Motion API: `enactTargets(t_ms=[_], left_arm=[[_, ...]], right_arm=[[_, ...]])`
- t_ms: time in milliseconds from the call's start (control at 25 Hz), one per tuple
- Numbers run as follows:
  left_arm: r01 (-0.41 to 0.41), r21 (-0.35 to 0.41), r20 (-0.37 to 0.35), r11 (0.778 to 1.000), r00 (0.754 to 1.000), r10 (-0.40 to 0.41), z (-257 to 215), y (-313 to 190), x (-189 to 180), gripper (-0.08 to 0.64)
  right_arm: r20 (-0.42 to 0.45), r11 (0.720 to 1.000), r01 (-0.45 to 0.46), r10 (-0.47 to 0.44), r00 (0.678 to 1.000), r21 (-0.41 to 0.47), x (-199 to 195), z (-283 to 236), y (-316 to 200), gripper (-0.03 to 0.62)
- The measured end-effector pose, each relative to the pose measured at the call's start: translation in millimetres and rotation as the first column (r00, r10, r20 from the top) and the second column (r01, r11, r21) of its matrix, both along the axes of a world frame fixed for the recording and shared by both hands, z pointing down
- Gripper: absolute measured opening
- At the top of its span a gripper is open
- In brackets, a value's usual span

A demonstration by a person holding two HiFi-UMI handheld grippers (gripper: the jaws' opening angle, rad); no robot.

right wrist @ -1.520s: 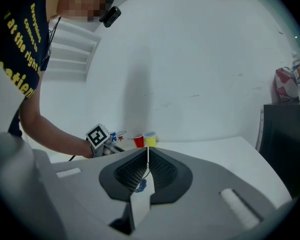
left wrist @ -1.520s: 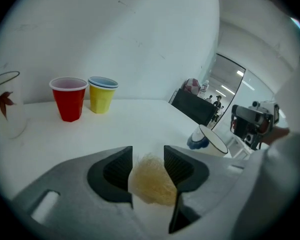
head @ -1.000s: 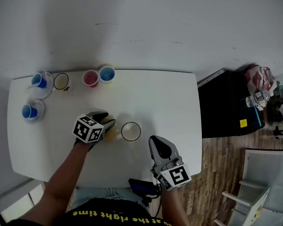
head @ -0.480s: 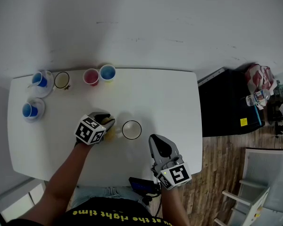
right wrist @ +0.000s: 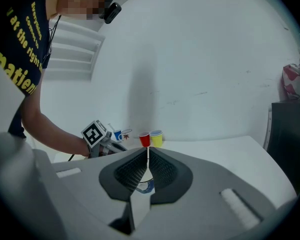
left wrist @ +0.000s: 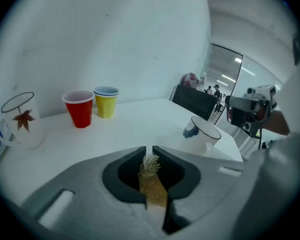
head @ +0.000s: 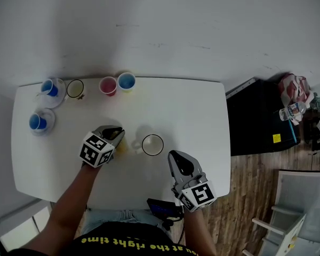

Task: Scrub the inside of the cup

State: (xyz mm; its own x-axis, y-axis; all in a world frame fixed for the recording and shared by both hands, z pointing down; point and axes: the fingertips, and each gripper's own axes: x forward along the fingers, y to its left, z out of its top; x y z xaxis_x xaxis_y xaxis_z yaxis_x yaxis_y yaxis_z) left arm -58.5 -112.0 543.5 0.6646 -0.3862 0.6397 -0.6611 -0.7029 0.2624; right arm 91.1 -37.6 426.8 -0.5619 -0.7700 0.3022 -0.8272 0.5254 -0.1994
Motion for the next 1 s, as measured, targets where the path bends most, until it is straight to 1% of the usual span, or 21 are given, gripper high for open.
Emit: enactTargets(t_ms=[120,280,360,480,680,840,1000], left_arm=[[0.007,0.044,-0.009,0.999,1.000,-0.007,-12.5,-2.1,-3.1,0.037],[0.017,0.116,-0.020,0.993,1.000,-0.015,-32.0,-3.5,-5.8,0.032],[0.025,0.155,-0.027,0.988,0.999,-0.021,-42.9,-4.7,-6.9,0.031],[0.041,0.203,-0.040,0.978,0.999,-0.033,-58.3,-5.9,-8.7,0.029],[0.060,0.233,-0.080,0.971,0.996,-0.042,-78.8,-6.8,-4.3,0.028],[0.068,0.258,-0.119,0.964,0.992,-0.038,-96.9,-8.7,2.5,0.028],[0.066,0.286,-0.143,0.956,0.989,-0.025,-110.1,-10.4,12.6,0.026]], right_arm=[[-0.025,1.000,0.021,-0.022,0.999,-0.019,-4.2,7.9,1.5,0.025],[-0.029,0.999,0.045,-0.046,0.999,-0.019,-11.9,12.4,1.3,0.045],[-0.022,0.997,0.073,-0.074,0.997,-0.021,-17.1,14.9,2.3,0.060],[0.004,0.993,0.111,-0.111,0.994,-0.038,-26.6,18.3,4.2,0.106],[-0.008,0.991,0.113,-0.113,0.994,-0.078,-31.8,26.8,5.5,0.151],[-0.012,0.990,0.120,-0.121,0.993,-0.077,-31.7,30.9,6.4,0.169],[-0.017,0.987,0.130,-0.132,0.991,-0.096,-30.2,39.0,7.2,0.197]])
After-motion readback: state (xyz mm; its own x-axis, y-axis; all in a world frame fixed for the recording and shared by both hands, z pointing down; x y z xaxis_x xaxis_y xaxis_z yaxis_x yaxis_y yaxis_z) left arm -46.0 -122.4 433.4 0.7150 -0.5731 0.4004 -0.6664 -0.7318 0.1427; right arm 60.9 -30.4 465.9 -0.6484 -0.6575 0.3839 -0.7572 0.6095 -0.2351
